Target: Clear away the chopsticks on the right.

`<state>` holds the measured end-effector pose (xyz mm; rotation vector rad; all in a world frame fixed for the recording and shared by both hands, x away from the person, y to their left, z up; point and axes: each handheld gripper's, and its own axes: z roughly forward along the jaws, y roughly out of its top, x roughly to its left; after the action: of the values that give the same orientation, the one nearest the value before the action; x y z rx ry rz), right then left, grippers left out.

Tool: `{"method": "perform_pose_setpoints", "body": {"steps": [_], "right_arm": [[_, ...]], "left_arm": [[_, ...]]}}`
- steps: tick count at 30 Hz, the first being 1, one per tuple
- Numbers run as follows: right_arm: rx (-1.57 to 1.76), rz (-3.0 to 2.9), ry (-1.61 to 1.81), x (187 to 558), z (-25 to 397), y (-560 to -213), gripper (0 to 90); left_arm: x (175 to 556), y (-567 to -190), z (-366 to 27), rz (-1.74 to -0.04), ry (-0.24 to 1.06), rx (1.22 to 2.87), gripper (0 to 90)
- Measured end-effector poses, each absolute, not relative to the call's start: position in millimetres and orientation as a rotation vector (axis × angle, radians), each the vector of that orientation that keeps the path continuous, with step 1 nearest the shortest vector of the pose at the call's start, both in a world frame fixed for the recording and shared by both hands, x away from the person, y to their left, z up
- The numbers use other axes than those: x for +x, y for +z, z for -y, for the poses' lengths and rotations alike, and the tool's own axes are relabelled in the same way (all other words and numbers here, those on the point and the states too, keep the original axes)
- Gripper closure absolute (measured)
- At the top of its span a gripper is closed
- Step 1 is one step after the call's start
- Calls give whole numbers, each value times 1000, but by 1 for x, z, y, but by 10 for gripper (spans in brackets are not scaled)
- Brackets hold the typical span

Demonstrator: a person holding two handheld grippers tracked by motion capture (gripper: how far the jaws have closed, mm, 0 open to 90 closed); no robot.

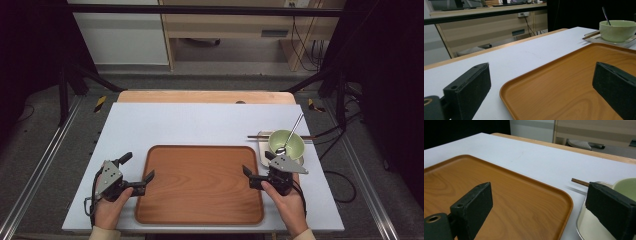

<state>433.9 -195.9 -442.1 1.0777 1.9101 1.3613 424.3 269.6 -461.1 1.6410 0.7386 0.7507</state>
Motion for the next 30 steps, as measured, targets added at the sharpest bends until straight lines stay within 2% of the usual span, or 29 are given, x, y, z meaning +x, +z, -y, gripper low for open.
{"method": "perform_pose_setpoints", "body": {"steps": [3,15,17,21,26,30], "right_arm": [[1086,-1920,1357,434,198,-443,123],[1037,-1987,1310,425,201,-440,189],[1031,-1993,1311,423,204,-439,243],[1029,-2011,1300,418,213,-439,272],[1051,-2003,1275,411,224,-440,241],[1073,-1975,1252,406,230,-439,120]], "left_arm": [[426,-464,-270,-747,750,1639,14],[426,-465,-279,-775,728,1617,13],[426,-465,-280,-779,731,1619,13],[426,-464,-281,-780,742,1605,13],[424,-463,-283,-775,752,1595,12],[424,-463,-283,-771,761,1598,9]]}}
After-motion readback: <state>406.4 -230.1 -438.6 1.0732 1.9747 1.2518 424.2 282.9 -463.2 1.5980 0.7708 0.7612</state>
